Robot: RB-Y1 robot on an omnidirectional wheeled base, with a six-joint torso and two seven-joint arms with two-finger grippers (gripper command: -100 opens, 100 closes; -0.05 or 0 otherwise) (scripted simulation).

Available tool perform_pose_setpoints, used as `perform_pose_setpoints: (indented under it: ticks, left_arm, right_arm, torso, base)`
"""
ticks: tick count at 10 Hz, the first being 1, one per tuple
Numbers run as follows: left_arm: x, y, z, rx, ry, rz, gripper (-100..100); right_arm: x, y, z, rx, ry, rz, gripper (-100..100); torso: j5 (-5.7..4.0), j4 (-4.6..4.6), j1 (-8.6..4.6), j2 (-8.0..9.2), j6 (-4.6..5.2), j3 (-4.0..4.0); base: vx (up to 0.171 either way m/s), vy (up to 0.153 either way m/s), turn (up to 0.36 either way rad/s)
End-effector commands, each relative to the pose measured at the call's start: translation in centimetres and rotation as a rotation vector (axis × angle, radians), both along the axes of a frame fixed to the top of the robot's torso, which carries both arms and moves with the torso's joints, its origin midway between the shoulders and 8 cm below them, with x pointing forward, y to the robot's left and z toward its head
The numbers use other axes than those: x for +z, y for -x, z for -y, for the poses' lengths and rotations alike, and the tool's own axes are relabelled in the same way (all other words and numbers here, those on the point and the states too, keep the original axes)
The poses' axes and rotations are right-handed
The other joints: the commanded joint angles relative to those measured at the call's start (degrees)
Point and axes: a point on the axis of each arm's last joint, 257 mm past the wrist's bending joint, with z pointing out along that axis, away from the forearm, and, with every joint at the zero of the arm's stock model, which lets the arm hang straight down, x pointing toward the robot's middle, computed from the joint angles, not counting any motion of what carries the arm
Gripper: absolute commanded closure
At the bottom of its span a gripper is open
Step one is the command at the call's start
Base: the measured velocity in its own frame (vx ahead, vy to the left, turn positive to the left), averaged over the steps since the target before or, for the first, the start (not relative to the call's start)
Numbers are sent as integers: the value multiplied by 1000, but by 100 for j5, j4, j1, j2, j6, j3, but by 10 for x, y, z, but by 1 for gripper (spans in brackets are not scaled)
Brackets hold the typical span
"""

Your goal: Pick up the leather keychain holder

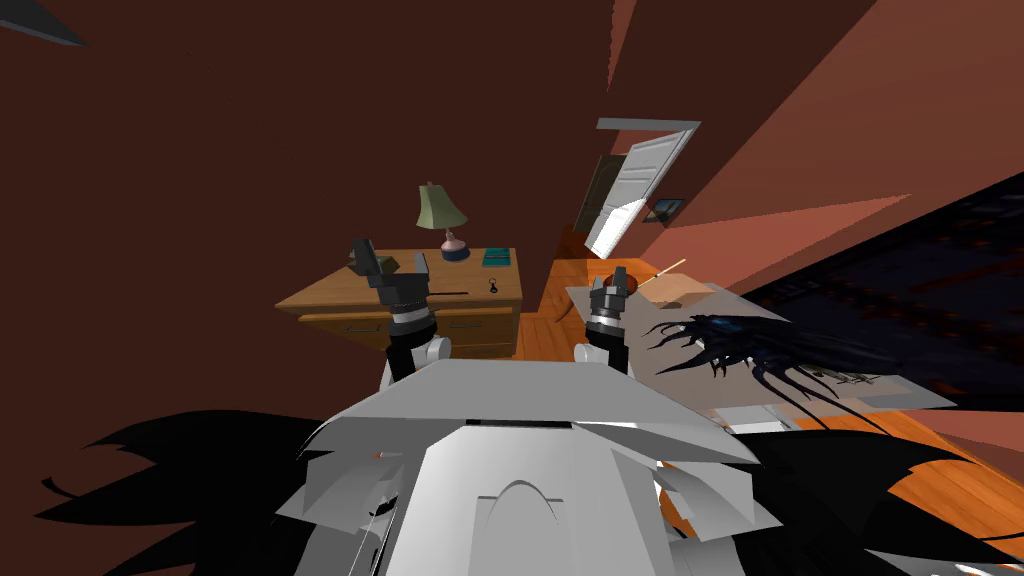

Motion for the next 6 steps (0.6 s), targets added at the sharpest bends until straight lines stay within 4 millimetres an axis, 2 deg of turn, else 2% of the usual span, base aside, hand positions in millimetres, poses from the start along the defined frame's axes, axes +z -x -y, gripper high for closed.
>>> perform_pose_setpoints:
  ticks: [1, 5, 6]
  left_arm:
    - [-1, -4, 5, -17, -21, -13, -100]
    - [-7, -26, 22, -82, -82, -82, -100]
    - [-7, -26, 22, -82, -82, -82, -100]
  right_arm:
    - [0, 0, 0, 0, 0, 0, 0]
    - [0, 0, 0, 0, 0, 0, 0]
    - [0, 0, 0, 0, 0, 0, 0]
  torso:
    - [0, 0, 0, 0, 0, 0]
    - [4, 2, 16, 11, 1, 6]
    - [4, 3, 18, 12, 1, 7]
  base:
    - [-9, 10, -19]
    - [-30, 36, -47]
    - [-24, 32, -26]
